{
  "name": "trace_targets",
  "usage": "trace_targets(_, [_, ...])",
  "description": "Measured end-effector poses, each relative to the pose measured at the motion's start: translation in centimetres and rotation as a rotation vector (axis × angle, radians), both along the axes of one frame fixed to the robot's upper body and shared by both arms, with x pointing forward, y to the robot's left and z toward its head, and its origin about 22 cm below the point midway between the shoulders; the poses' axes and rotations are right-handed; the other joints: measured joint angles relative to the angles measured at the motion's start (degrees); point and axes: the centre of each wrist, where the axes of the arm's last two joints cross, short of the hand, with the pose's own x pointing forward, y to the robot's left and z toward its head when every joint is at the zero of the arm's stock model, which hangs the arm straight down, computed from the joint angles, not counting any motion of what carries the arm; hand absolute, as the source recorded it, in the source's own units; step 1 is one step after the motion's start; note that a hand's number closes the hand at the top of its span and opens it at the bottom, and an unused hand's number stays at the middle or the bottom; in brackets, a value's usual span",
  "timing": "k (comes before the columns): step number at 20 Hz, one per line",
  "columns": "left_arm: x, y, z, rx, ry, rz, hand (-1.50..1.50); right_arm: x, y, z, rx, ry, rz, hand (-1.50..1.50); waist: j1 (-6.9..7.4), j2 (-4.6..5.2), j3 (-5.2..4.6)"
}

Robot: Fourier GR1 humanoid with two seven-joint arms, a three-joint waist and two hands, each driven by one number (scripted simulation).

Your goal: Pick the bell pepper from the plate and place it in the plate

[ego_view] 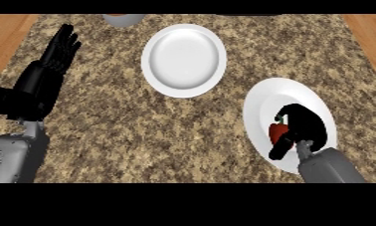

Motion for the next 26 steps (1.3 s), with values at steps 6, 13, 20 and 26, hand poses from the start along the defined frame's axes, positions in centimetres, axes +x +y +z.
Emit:
trace_targets(6, [0.1,0.0,0.6,-0.004,-0.002,-0.014,0.0,2.6,-9.4,1.9,-0.114,-0.11,0.167,1.5,1.09,0.68,0.48])
trace_targets(13, [0.3,-0.3,0.3,0.003,0.001,-0.019,0.0,5.8,-15.2,4.7,-0.201,-0.31,0.318,1.5,1.46,0.83,0.53])
trace_targets(20, [0.0,0.5,0.4,0.003,0.0,-0.001,0.0,8.2,-13.5,8.2,-0.048,-0.525,0.487,1.5,0.57,0.37,0.45])
trace_targets(26, [-0.1,0.6,0.1,0.005,0.002,0.009,0.0,8.8,-9.0,10.9,0.194,-0.712,0.621,1.5,-0.2,0.09,0.4])
